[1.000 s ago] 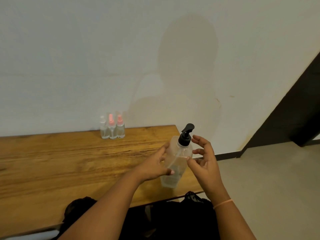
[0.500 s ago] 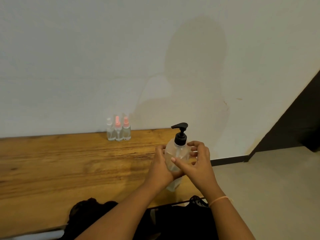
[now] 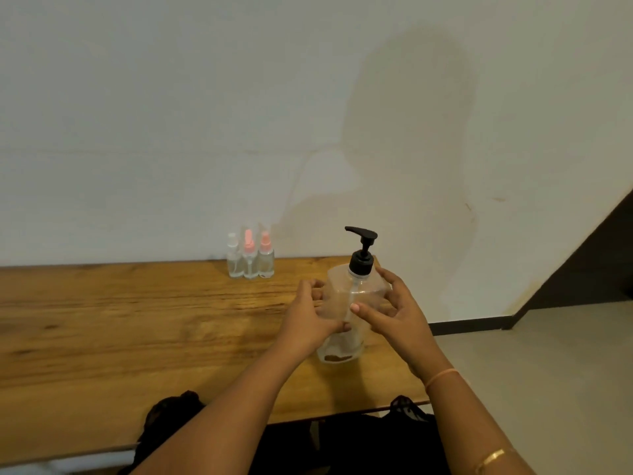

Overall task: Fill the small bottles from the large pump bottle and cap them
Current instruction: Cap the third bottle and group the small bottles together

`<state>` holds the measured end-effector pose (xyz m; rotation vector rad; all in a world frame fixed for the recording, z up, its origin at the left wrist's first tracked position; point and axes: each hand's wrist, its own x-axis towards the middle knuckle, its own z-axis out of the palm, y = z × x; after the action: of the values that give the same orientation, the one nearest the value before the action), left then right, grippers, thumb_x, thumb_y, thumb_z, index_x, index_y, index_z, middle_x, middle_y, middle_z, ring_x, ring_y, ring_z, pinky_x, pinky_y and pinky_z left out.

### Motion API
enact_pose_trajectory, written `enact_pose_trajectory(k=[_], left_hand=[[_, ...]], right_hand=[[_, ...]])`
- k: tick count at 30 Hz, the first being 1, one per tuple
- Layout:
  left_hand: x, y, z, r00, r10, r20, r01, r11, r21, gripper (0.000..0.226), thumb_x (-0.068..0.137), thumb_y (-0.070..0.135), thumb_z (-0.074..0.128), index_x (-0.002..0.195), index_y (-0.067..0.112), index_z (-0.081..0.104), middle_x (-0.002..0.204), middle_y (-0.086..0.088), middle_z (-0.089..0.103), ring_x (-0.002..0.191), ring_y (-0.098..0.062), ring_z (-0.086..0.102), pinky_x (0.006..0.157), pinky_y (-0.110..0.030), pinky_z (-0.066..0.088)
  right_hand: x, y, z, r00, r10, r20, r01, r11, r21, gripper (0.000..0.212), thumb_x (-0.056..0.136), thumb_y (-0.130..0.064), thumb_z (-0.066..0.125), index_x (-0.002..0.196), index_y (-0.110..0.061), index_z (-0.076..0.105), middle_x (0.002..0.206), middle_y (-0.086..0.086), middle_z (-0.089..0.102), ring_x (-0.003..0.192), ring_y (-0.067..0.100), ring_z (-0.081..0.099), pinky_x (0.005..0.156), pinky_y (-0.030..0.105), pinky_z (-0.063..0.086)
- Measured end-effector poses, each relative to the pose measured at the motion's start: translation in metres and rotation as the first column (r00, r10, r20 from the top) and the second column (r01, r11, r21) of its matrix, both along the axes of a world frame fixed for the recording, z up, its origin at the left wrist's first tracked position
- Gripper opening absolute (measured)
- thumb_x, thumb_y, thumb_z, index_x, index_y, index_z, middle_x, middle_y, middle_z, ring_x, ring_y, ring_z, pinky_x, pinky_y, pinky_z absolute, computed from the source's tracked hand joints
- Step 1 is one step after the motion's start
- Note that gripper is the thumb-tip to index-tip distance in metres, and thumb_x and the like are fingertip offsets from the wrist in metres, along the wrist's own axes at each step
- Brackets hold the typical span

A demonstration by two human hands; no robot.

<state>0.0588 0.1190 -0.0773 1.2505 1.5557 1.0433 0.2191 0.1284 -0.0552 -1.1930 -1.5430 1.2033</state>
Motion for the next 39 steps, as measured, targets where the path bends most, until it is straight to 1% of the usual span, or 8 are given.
enact_pose_trajectory(k=[3, 7, 10, 15, 21, 27, 31, 39], left_hand=[[-0.013, 0.006, -0.001, 0.998, 0.059, 0.023, -0.060, 0.998, 0.031, 0.065, 0.066, 0.015, 0.084, 0.113, 0.025, 0.041, 0.121, 0.007, 0.050, 0.110, -0.015, 0.051, 0.092, -0.034, 0.049], [-0.031, 0.020, -0.007, 0.990, 0.115, 0.087, -0.121, 0.990, 0.067, 0.063, 0.069, 0.008, 0.081, 0.113, 0.028, 0.041, 0.130, 0.001, 0.052, 0.120, -0.019, 0.051, 0.097, -0.040, 0.049], [-0.043, 0.031, -0.012, 0.978, 0.156, 0.141, -0.171, 0.980, 0.102, 0.060, 0.073, 0.008, 0.078, 0.115, 0.031, 0.041, 0.133, 0.003, 0.051, 0.121, -0.018, 0.050, 0.097, -0.042, 0.049], [-0.056, 0.050, -0.022, 0.970, 0.186, 0.154, -0.211, 0.964, 0.164, 0.069, 0.081, 0.016, 0.070, 0.140, 0.027, 0.037, 0.144, 0.005, 0.044, 0.131, -0.017, 0.043, 0.099, -0.045, 0.048], [-0.062, 0.063, -0.029, 0.969, 0.193, 0.157, -0.222, 0.955, 0.197, 0.069, 0.088, 0.016, 0.062, 0.146, 0.027, 0.026, 0.147, 0.005, 0.038, 0.134, -0.013, 0.037, 0.103, -0.037, 0.044], [-0.061, 0.065, -0.029, 0.985, 0.159, 0.064, -0.168, 0.970, 0.175, 0.072, 0.092, 0.018, 0.057, 0.148, 0.032, 0.014, 0.143, 0.010, 0.039, 0.126, -0.003, 0.036, 0.093, -0.019, 0.038], [-0.061, 0.065, -0.030, 0.989, 0.146, 0.025, -0.148, 0.978, 0.148, 0.071, 0.093, 0.022, 0.055, 0.149, 0.031, 0.012, 0.149, 0.004, 0.036, 0.135, -0.016, 0.036, 0.095, -0.023, 0.038], [-0.065, 0.068, -0.035, 0.992, 0.116, 0.055, -0.121, 0.986, 0.117, 0.075, 0.092, 0.022, 0.057, 0.150, 0.034, 0.011, 0.147, 0.005, 0.041, 0.134, -0.015, 0.039, 0.106, -0.038, 0.040]], right_hand=[[-0.015, 0.011, -0.004, 1.000, -0.010, -0.013, 0.010, 0.999, 0.034, 0.075, 0.064, -0.045, 0.076, 0.128, -0.049, 0.037, 0.120, -0.016, 0.051, 0.104, 0.006, 0.057, 0.081, 0.021, 0.053], [-0.043, 0.028, -0.011, 1.000, 0.014, -0.003, -0.014, 0.997, 0.081, 0.075, 0.074, -0.034, 0.078, 0.136, -0.042, 0.036, 0.122, -0.020, 0.047, 0.114, 0.005, 0.050, 0.080, 0.016, 0.049], [-0.062, 0.042, -0.017, 1.000, -0.004, -0.014, 0.006, 0.993, 0.114, 0.075, 0.074, -0.035, 0.078, 0.135, -0.046, 0.034, 0.126, -0.020, 0.046, 0.119, 0.009, 0.047, 0.093, 0.030, 0.050], [-0.089, 0.068, -0.023, 0.999, -0.026, -0.022, 0.029, 0.986, 0.167, 0.074, 0.075, -0.036, 0.077, 0.133, -0.047, 0.033, 0.139, -0.007, 0.048, 0.123, 0.015, 0.051, 0.098, 0.042, 0.049], [-0.102, 0.085, -0.028, 0.999, -0.039, -0.027, 0.043, 0.986, 0.161, 0.079, 0.078, -0.036, 0.075, 0.143, -0.038, 0.031, 0.135, -0.007, 0.047, 0.122, 0.016, 0.052, 0.097, 0.039, 0.050], [-0.106, 0.086, -0.031, 0.999, -0.049, 0.022, 0.045, 0.986, 0.161, 0.081, 0.079, -0.044, 0.072, 0.145, -0.041, 0.026, 0.147, -0.001, 0.040, 0.130, 0.021, 0.045, 0.101, 0.045, 0.046], [-0.106, 0.083, -0.030, 0.998, -0.062, 0.023, 0.057, 0.985, 0.163, 0.081, 0.079, -0.042, 0.072, 0.145, -0.039, 0.025, 0.146, 0.000, 0.041, 0.130, 0.020, 0.045, 0.101, 0.045, 0.046], [-0.106, 0.086, -0.030, 0.996, -0.052, 0.075, 0.039, 0.984, 0.175, 0.086, 0.081, -0.041, 0.070, 0.148, -0.038, 0.018, 0.148, -0.003, 0.039, 0.130, 0.020, 0.044, 0.101, 0.046, 0.045]])
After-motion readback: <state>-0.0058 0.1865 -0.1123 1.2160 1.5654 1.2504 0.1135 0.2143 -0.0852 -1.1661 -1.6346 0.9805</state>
